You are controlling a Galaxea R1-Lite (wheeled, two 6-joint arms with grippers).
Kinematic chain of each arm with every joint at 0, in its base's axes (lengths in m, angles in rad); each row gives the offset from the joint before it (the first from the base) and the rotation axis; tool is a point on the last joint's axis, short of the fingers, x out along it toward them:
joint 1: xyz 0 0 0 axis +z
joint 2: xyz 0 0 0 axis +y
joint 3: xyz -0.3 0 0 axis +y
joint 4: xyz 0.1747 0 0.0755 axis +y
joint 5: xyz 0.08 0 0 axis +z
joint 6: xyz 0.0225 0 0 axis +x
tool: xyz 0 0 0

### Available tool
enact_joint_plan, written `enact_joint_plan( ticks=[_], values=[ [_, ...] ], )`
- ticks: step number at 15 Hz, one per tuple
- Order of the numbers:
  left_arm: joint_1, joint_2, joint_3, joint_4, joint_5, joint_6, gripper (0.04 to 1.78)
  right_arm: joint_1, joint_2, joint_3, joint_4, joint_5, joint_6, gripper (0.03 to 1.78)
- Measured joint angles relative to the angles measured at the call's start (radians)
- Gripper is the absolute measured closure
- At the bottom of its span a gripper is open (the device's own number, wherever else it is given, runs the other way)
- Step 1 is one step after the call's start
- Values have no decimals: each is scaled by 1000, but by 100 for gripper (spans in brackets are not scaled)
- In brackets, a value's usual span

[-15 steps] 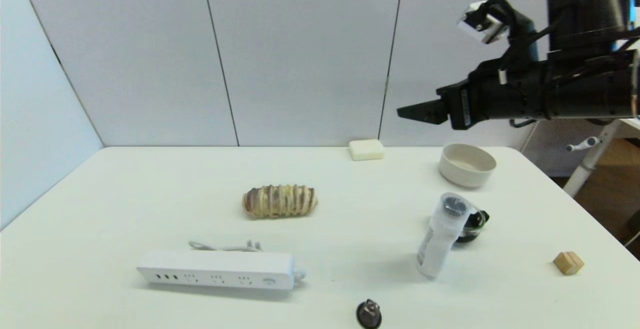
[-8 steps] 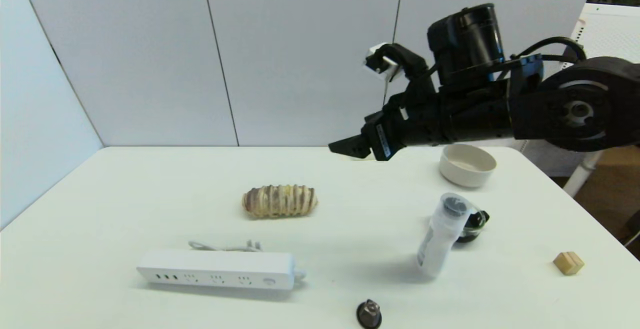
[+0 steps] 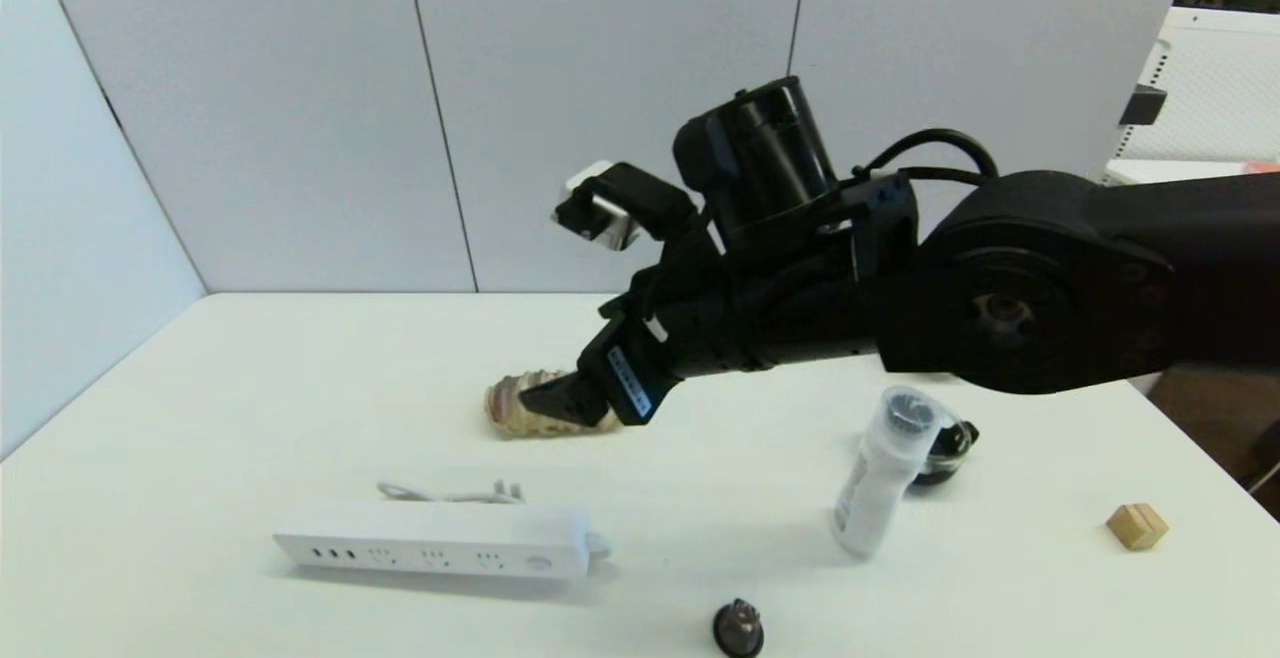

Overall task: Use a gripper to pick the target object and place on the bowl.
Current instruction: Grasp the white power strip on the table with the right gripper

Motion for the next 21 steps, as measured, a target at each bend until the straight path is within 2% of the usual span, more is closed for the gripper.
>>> enact_joint_plan(
  ticks=[6, 8, 14, 21],
  values=[
    [0, 0, 0, 0, 0, 0, 11, 87, 87, -86, 2, 0, -7, 10],
    [0, 0, 0, 0, 0, 0, 11, 105, 116, -100, -1, 4, -45, 10],
    [0, 0, 0, 0, 0, 0, 11, 130, 228, -145, -38, 7, -116, 10],
    [0, 0, 0, 0, 0, 0, 11, 146, 321, -209, -16, 7, -123, 10]
  ],
)
